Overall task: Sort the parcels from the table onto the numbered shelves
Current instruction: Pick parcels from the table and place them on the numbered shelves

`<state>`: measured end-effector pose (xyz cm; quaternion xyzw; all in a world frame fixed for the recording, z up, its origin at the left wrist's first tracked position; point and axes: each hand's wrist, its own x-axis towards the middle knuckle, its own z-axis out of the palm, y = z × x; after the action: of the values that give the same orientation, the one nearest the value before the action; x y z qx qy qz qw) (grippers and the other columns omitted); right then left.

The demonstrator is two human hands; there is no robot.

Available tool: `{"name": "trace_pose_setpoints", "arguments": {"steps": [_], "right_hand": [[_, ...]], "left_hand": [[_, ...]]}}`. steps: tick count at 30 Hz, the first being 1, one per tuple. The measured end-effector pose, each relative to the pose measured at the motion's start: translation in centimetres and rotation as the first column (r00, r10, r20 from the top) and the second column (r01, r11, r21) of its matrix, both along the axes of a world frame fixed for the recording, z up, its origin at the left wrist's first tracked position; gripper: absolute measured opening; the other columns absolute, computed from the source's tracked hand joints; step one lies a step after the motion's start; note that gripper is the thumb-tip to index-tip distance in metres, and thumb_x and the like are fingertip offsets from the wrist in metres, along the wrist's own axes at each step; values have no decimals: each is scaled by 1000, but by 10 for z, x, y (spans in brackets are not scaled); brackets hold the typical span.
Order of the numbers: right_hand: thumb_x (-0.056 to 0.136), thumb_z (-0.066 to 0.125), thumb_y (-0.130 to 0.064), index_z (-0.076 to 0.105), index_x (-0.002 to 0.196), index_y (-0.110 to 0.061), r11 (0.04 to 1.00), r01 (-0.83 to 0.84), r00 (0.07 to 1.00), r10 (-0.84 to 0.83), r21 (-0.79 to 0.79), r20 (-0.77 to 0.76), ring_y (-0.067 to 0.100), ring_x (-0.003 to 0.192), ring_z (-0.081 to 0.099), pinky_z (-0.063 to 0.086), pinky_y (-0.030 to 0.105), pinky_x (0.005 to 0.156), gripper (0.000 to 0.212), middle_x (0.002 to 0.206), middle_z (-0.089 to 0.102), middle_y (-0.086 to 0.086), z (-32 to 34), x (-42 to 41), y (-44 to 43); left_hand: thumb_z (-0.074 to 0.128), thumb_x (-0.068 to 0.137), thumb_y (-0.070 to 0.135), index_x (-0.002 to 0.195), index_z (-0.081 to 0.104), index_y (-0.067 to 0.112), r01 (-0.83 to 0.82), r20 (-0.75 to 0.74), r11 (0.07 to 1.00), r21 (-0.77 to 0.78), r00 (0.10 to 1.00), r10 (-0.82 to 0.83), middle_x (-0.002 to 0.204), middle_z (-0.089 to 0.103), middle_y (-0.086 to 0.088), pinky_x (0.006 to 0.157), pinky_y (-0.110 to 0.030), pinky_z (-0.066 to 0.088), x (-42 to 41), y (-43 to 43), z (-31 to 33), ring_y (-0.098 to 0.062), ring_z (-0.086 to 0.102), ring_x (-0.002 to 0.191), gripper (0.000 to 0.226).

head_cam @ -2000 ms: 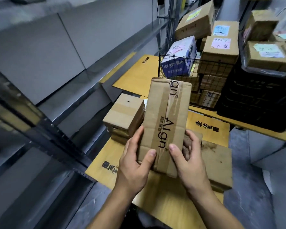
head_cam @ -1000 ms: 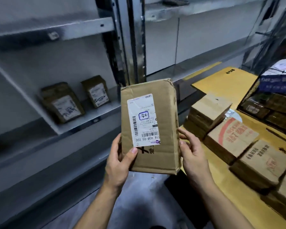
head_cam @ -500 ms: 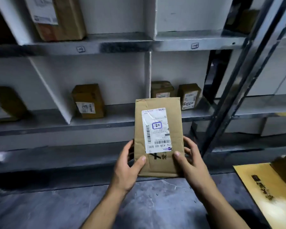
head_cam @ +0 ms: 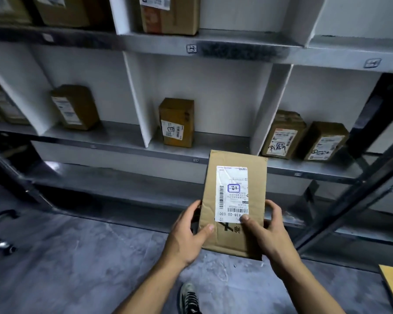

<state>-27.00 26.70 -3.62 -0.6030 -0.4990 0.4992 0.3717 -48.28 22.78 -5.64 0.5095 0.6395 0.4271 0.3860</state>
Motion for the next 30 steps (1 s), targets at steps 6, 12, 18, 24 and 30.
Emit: {"name": "trace_pose_setpoints", "arguments": {"steps": [6,12,18,24,30], "right_hand": [[79,82,-36,34,127,-52,997,30,999,-27,75,-38,18,100,69,55,49,94,70,113,70,0,5,-25,59],[84,79,-22,41,113,-67,979,95,990,-74,180,-122,23,111,66,52,53,99,65,124,64,4,13,-46,140],[89,74,-18,32,133,-43,951,126,985,-86,282,-149,12,118,57,48,51,104,65,123,56,-10,22,-63,211],[89,74,-24,27,146,-33,941,138,990,-124,308,-64,9,119,55,43,45,111,75,137,53,-5,18,-76,265],[87,75,-34,27,149,-33,941,145,989,-143,306,-26,19,129,52,39,48,114,78,142,52,-4,12,-85,303]], "left_hand": [[72,85,32,144,41,30,63,-191,997,39,980,-54,137,53,10,104,-25,39,-26,65,20,-5,49,124,67],[63,91,37,146,36,31,121,-364,991,53,927,-94,145,41,8,104,-24,29,-51,150,45,-12,37,133,61],[54,94,40,147,32,31,182,-622,983,34,773,-122,147,35,7,112,-39,30,-92,196,52,-17,32,134,58],[49,95,45,147,30,31,241,-770,970,-42,611,-186,147,34,9,111,-35,28,-110,228,53,-16,31,132,57],[50,95,43,147,31,30,222,-766,972,-73,612,-197,147,36,8,110,-39,31,-118,254,53,-17,31,133,56]]}}
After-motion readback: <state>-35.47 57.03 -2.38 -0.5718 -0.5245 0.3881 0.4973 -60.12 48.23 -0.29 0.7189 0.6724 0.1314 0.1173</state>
